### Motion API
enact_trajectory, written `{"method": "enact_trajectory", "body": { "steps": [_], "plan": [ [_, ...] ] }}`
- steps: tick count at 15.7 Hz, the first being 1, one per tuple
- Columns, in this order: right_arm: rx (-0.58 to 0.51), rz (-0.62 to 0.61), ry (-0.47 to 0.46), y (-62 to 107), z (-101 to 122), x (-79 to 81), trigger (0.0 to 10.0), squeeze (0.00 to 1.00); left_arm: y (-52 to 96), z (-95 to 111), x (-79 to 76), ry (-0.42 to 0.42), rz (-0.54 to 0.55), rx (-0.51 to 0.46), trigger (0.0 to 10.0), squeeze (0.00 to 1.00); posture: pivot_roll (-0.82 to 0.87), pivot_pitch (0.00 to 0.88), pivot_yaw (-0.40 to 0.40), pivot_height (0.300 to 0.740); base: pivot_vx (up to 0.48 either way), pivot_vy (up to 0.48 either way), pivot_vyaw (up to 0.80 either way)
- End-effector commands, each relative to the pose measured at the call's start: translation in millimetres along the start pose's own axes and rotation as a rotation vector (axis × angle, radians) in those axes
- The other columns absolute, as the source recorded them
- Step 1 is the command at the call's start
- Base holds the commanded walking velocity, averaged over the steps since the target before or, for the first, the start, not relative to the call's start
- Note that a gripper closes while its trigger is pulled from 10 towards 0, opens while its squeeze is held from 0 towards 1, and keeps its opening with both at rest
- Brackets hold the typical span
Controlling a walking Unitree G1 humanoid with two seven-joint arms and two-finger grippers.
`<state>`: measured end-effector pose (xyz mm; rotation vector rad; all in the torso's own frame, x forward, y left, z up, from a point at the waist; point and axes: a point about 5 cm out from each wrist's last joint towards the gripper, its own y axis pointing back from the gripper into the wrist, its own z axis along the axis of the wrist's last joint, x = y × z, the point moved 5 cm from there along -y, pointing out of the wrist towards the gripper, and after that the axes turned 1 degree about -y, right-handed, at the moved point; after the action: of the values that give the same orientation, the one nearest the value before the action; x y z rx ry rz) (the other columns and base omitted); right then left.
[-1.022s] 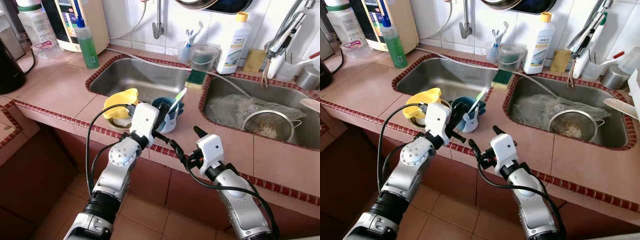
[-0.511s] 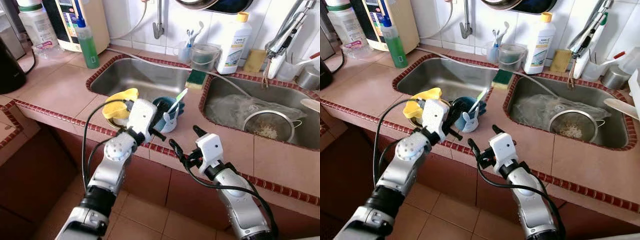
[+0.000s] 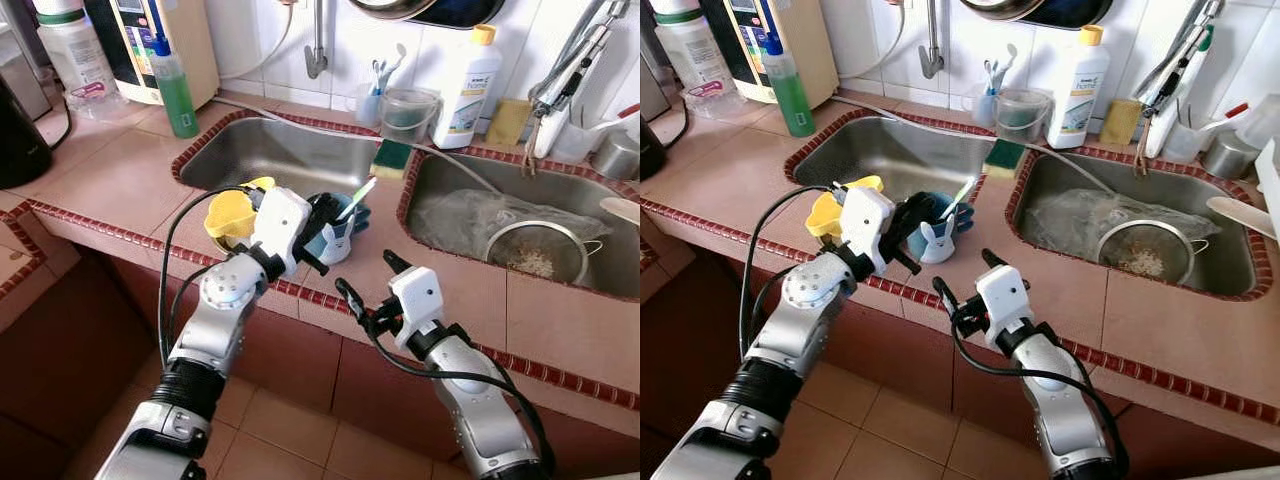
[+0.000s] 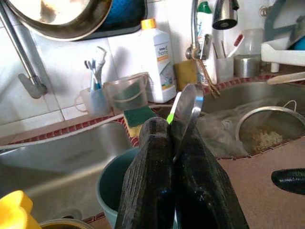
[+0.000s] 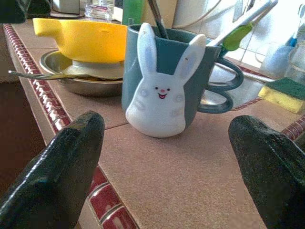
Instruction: Kitchen organization
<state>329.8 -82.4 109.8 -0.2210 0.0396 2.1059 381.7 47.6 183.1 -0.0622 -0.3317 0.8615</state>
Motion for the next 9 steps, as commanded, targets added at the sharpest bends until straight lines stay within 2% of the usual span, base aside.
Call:
{"method": "enact_trajectory", "body": {
  "steps": [1, 9],
  "plan": [
    [-0.004, 0.017, 0.008, -2.1, 1, 2.1, 10.0, 0.00, -2.9, 6, 4.4, -0.013, -0.017, -0.011, 10.0, 0.00, -0.08, 0.009, 0.029, 0.740, 0.000, 0.000, 0.00],
    [-0.004, 0.032, 0.013, -2.4, 1, 4.5, 10.0, 0.00, -2.8, 15, 14.6, -0.038, -0.069, -0.021, 10.0, 0.00, -0.08, 0.004, 0.026, 0.740, 0.000, 0.000, 0.00]
  ]
}}
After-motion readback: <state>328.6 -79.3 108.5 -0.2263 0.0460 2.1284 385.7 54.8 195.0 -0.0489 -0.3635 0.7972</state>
